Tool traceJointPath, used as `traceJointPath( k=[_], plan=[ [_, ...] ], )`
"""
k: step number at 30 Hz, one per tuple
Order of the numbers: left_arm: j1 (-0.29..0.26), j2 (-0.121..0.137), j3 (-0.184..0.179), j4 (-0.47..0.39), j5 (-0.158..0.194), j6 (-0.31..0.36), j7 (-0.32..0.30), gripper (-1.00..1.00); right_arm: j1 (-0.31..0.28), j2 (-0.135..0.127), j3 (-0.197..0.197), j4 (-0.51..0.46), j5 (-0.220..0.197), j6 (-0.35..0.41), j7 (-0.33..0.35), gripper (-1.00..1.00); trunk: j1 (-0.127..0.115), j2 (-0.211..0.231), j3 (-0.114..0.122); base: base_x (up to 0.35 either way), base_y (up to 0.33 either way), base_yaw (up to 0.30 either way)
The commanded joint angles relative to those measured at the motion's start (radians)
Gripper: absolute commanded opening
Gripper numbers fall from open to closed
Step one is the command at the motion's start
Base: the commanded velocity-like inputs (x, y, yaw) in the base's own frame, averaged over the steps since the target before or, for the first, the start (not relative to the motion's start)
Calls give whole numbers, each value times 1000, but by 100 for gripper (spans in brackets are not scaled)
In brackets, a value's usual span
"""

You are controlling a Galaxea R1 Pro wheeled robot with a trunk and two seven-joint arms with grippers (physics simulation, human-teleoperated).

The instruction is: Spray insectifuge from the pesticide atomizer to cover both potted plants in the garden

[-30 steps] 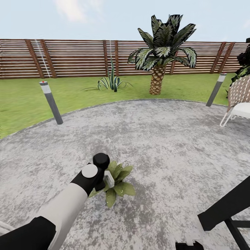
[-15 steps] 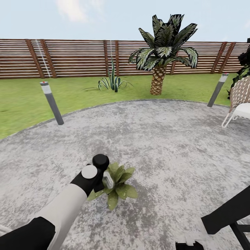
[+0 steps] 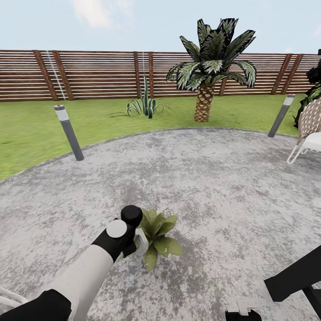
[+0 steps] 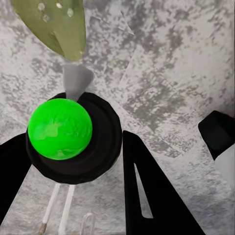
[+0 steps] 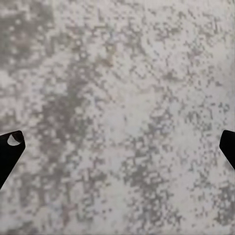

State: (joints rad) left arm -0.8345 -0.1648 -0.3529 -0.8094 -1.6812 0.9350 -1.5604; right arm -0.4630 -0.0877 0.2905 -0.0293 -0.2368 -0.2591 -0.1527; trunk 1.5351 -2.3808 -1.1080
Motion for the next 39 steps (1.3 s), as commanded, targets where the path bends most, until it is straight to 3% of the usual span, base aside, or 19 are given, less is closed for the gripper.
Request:
traceJointPath(
  k=[1,7,11,13,15,16,18,20,22,24,29,31,32,34,35,37,39],
  plan=[
    [-16,-4,-1,-2,-8,12,-10,-100,0,0,9,0,-9,-2,-2,100,0,0,-1,0,0,0],
    [-99,-8,0,-4,-2,14,-10,-100,0,0,9,0,-9,-2,-2,100,0,0,-1,0,0,0],
    [-89,8,16,-2,-2,13,-10,-100,0,0,9,0,-9,-2,-2,100,0,0,-1,0,0,0],
    [-85,21,44,-1,-2,13,-10,-100,0,0,9,0,-9,-2,-2,100,0,0,-1,-105,-79,0],
    [-83,41,129,-2,-1,12,-10,-100,0,-1,9,0,-9,-3,-2,100,0,0,-1,-269,-106,0],
    [-82,53,201,-2,0,11,-10,-100,0,-2,8,0,-10,-3,-2,100,0,0,-1,-315,-57,0],
    [-81,60,283,-2,20,5,-10,-100,0,-3,8,0,-11,-3,-2,100,0,0,-1,-327,-22,0],
    [-80,71,338,-1,78,0,-10,-100,0,-3,8,0,-11,-3,-2,100,0,0,-1,-333,-6,99],
    [-68,83,353,-1,147,-1,-10,-100,0,-3,8,0,-11,-3,-2,100,0,0,-1,-335,-2,213],
    [-56,91,357,0,220,-3,33,-100,0,-3,9,0,-11,-3,-2,100,0,0,-1,-335,0,261],
    [-26,114,362,-1,289,-4,112,-100,0,-3,8,0,-12,-3,-2,100,0,0,-1,-226,0,275],
    [2,128,364,-2,342,-23,148,-100,0,-3,8,-1,-11,-3,-2,100,0,0,-1,-22,0,278],
    [18,137,366,-2,394,-58,182,-100,0,-3,8,-1,-12,-3,-2,100,0,0,-1,-7,0,278],
    [63,145,409,-2,557,-171,298,-100,0,-3,9,-1,-12,-3,-2,100,0,0,-1,-3,0,193],
    [81,146,429,-1,614,-218,347,-100,0,-3,9,-1,-12,-3,-2,100,0,0,-1,-1,0,89],
    [146,149,469,10,755,-372,477,-100,0,-2,9,-2,-12,-3,0,100,0,0,-1,0,0,35],
    [204,153,479,14,816,-496,530,-100,0,-1,10,-4,-10,-3,3,100,0,0,-1,0,0,11]
  ],
)
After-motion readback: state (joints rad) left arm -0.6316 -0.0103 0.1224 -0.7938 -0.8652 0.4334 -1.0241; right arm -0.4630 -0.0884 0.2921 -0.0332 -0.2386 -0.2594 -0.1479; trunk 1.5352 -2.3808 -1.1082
